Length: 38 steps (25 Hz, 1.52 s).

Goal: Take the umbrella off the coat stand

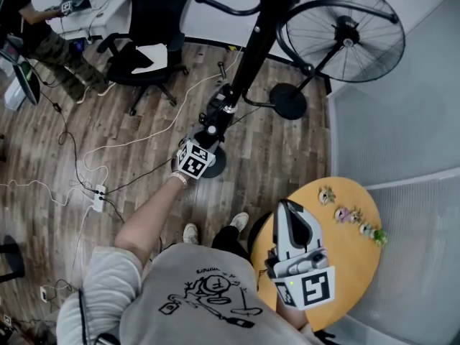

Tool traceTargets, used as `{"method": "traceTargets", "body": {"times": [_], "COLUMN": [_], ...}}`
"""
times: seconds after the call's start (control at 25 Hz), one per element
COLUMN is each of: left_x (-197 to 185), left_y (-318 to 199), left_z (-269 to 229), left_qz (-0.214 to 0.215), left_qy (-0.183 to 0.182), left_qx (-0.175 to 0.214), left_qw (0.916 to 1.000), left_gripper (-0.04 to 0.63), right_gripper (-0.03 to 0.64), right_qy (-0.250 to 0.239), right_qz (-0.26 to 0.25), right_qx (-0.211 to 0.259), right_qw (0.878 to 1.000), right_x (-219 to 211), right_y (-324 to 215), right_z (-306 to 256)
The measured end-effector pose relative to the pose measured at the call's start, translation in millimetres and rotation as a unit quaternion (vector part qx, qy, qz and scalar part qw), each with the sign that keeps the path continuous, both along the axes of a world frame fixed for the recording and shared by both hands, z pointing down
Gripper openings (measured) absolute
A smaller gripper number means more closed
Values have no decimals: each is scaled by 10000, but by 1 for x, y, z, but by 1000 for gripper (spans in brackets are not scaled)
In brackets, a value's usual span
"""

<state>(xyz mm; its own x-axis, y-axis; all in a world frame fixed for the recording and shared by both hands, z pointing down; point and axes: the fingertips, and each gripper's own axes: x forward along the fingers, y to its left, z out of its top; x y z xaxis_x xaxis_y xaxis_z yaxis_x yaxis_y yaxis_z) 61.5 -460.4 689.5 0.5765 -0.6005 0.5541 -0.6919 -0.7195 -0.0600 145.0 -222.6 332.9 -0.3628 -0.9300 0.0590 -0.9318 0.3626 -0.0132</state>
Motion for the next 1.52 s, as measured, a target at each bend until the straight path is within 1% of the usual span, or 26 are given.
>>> {"method": "traceTargets", "body": {"times": [0.36,0.56,0.68,0.8,0.96,1.2,1.52], "left_x": [-4,-10,-15,-19,-27,-41,-55], "left_y": [10,21,30,41,55,74,102], "left_z": [-6,-15,-24,-33,-49,-65,-104], "left_qz": [26,-20,-100,-86,-93,-177,-109], "left_qy": [82,159,196,297,325,497,557], "left_qx": [61,29,-4,25,67,-31,90], "left_qw": [9999,9999,9998,9995,9994,9986,9983], "left_gripper": [202,202,202,202,202,201,201], "right_gripper": [14,14,14,14,14,14,14], "right_qy": [4,22,30,62,93,87,113], "right_qz": [-39,-41,-40,-26,-8,-17,-52], "right_qx": [53,85,99,93,76,86,112], "right_qw": [10000,10000,9999,9999,9999,9999,9999], "right_x": [-7,-8,-8,-10,-11,-16,-23], "right_y": [5,8,9,9,8,8,8], "right_z": [-3,-4,-1,3,7,9,8]}}
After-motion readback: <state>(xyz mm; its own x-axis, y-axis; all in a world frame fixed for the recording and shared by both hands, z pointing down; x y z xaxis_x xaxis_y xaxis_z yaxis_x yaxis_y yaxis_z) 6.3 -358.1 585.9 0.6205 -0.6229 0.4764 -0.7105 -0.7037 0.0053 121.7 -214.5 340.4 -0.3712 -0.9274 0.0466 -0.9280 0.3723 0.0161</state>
